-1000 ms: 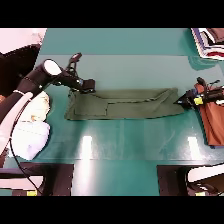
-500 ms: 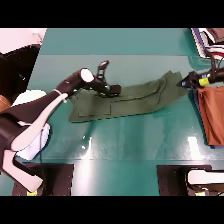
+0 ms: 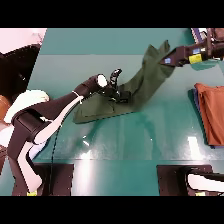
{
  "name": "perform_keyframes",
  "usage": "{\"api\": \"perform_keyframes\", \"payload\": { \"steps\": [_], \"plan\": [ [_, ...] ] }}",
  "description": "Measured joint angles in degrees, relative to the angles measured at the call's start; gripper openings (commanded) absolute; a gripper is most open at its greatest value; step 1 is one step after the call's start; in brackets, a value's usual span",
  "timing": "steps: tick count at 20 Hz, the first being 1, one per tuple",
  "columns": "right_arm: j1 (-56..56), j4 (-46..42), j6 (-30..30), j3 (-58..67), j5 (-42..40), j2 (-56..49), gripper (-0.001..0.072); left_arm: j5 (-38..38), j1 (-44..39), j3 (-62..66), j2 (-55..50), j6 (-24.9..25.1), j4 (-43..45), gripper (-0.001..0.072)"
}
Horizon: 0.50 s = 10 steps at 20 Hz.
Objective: Fold the shirts.
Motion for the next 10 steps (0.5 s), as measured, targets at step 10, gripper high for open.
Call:
{"api": "perform_keyframes", "payload": {
  "steps": [10],
  "plan": [
    [20.1,3.7,-0.7,6.1,-6.8,-7.3,0.0021,-12.6,15.5,2.7,16.0,-0.4,18.7,0.0030]
  ]
}}
